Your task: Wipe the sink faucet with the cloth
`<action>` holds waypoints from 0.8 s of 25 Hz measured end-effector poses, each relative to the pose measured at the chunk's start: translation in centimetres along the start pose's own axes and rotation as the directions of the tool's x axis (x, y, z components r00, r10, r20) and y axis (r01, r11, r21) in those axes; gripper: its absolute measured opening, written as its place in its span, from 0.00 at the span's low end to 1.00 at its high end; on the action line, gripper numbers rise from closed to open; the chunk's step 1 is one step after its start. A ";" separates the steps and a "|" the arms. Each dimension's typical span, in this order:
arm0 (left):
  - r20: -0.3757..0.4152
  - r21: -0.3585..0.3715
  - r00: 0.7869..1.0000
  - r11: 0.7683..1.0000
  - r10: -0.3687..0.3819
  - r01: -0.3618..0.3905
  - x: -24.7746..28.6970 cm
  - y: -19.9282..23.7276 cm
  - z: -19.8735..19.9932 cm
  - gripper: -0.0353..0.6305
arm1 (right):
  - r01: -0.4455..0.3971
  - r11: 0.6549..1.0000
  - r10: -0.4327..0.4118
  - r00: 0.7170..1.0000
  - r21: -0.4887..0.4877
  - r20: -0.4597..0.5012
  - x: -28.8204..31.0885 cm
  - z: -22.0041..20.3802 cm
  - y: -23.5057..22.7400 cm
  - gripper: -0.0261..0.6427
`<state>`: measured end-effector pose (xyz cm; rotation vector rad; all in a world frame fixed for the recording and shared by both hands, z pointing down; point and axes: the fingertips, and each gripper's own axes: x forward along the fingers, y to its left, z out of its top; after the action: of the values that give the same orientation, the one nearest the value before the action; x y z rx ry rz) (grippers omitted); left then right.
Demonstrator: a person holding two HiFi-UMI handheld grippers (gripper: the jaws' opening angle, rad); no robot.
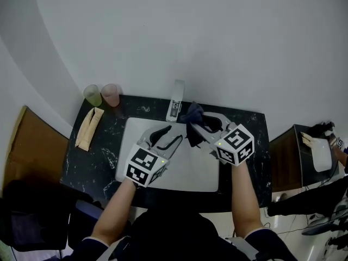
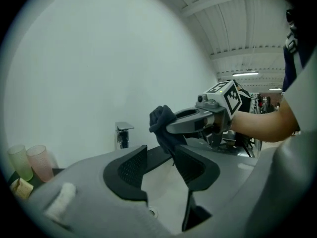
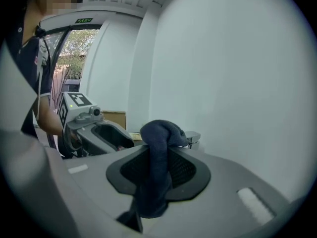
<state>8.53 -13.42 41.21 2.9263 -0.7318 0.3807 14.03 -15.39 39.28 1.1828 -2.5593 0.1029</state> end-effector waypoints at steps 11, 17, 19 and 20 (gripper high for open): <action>-0.038 0.089 0.984 0.980 -0.176 0.179 1.0 -3.2 -0.1 0.42 | -0.164 0.974 0.149 0.984 0.157 0.102 -1.2 -0.2 4.6 0.20; -0.068 0.115 0.963 0.956 -0.262 0.268 1.6 -4.2 -0.4 0.42 | -0.280 0.927 0.261 0.960 0.249 0.105 -1.4 -0.6 6.1 0.21; -0.088 0.143 0.953 0.943 -0.291 0.302 1.7 -4.8 -0.7 0.42 | -0.325 0.904 0.309 0.946 0.279 0.101 -1.7 -1.0 6.7 0.21; -0.095 0.158 0.949 0.936 -0.302 0.314 1.7 -5.0 -0.8 0.42 | -0.353 0.889 0.337 0.935 0.292 0.106 -1.8 -1.0 7.1 0.23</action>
<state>12.23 -9.63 42.23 3.0977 -0.2317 0.5327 10.01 -9.20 40.10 0.8123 -2.8498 0.5794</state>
